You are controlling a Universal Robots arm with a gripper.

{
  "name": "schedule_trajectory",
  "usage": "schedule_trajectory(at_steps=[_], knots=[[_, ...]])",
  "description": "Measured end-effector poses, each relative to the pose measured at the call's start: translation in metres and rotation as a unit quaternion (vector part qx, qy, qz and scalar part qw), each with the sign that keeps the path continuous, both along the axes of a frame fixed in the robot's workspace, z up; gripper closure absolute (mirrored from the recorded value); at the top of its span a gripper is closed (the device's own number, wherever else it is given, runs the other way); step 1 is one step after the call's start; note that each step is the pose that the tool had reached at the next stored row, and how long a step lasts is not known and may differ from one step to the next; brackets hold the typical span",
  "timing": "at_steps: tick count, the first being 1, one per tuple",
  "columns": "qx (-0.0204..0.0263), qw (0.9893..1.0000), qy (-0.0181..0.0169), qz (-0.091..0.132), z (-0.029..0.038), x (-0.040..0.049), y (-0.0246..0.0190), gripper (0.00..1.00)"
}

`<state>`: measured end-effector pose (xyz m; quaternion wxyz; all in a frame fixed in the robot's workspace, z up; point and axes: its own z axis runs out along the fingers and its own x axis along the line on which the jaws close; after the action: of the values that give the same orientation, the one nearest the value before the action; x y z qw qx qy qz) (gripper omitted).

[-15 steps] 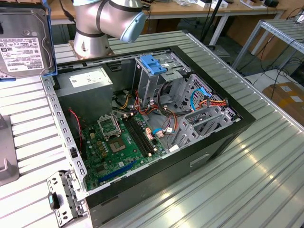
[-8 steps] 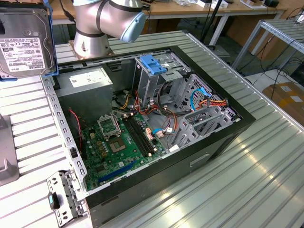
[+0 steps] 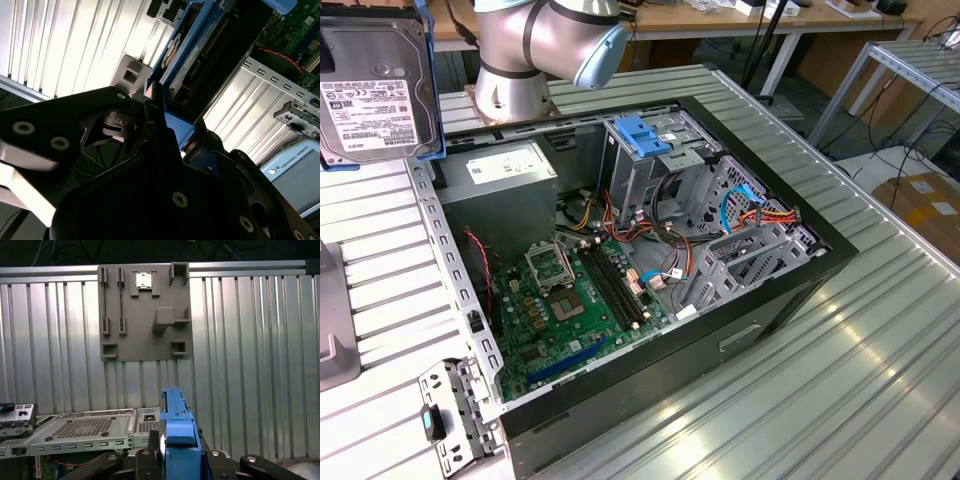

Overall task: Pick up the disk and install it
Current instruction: 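Pick up the disk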

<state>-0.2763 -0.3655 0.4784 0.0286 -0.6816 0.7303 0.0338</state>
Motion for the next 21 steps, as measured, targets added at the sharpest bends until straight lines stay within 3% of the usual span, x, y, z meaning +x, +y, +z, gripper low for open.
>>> schedule_trajectory(at_steps=[21], knots=[[0.0,1.0,0.0,0.0,-0.0015,0.0025,-0.0055,0.63]])
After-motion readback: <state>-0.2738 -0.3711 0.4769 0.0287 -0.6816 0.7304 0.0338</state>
